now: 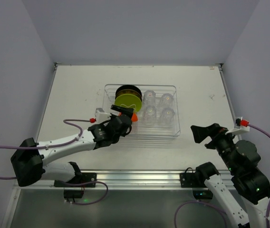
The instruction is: Unload the mixed dishes from the dish rack
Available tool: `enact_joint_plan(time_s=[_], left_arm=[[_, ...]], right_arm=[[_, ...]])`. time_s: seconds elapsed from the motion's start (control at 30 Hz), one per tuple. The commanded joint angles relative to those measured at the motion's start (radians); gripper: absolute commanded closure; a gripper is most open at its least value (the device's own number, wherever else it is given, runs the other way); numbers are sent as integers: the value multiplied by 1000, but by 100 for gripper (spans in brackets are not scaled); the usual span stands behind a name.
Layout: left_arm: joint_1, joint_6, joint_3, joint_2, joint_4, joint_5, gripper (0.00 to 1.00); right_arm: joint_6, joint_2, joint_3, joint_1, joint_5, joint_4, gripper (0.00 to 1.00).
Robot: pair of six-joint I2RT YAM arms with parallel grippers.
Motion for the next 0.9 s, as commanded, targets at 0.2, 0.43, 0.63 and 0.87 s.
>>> enact_joint_plan(time_s=[0.2, 0.43, 0.63, 0.87], left_arm=[[-4, -70, 45, 54, 13, -140, 0], [-1, -123, 31, 86, 31, -176, 0], [9, -87, -45, 89, 198, -191, 0], [43, -123, -74, 115, 227, -148, 0]], right_arm=[[-44, -1, 14, -1, 1, 1, 1], [-67, -4, -4, -3, 2, 8, 1], [-79, 6, -16, -1, 2, 11, 1], [-82, 6, -15, -1, 4, 9, 1]])
